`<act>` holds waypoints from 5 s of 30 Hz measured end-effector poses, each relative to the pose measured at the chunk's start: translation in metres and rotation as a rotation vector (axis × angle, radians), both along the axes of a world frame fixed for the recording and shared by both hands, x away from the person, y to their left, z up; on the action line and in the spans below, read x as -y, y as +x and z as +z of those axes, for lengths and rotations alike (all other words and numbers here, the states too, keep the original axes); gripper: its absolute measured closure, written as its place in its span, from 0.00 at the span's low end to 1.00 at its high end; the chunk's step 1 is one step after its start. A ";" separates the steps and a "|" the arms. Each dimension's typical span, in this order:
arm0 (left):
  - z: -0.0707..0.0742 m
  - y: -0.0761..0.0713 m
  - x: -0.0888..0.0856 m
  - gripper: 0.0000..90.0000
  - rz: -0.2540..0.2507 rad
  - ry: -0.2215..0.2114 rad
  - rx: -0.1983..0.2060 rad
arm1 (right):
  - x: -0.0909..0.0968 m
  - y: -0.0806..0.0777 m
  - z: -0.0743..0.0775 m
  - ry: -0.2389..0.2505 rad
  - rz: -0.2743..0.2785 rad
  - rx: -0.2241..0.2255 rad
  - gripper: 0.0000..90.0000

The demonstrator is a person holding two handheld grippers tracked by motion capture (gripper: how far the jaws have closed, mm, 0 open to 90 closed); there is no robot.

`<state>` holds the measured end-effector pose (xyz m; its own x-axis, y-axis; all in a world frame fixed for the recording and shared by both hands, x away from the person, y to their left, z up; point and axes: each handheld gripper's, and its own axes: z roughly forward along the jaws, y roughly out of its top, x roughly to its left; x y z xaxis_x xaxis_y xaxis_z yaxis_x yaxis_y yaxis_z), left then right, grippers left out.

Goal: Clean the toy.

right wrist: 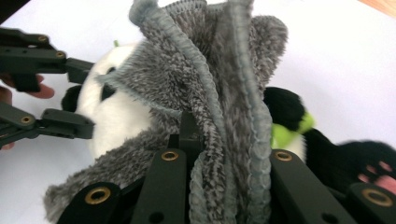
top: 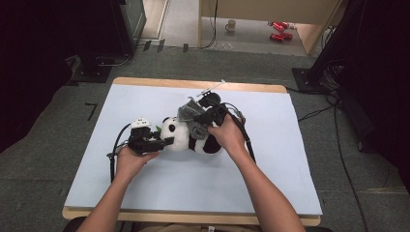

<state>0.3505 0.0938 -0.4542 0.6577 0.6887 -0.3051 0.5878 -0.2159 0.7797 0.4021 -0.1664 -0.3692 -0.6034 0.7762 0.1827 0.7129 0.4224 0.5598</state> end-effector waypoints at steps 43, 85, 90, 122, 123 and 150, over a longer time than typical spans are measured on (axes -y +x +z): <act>0.000 -0.001 0.001 0.48 0.010 0.011 -0.019 | -0.028 -0.016 -0.002 -0.049 0.105 0.017 0.85; -0.008 -0.015 0.001 0.45 -0.008 0.031 0.019 | 0.093 0.011 -0.016 0.265 -0.151 -0.008 0.84; -0.008 -0.012 0.001 0.45 -0.013 0.026 0.012 | 0.104 0.002 -0.023 0.275 -0.170 0.014 0.84; -0.010 -0.015 0.000 0.44 -0.036 0.048 0.040 | 0.147 -0.028 -0.010 0.296 -0.230 0.079 0.85; -0.010 -0.016 0.000 0.44 -0.036 0.050 0.044 | 0.143 -0.027 -0.007 0.303 -0.217 0.085 0.85; -0.008 -0.014 0.000 0.43 -0.028 0.041 0.026 | 0.130 -0.009 -0.036 0.258 -0.168 -0.016 0.85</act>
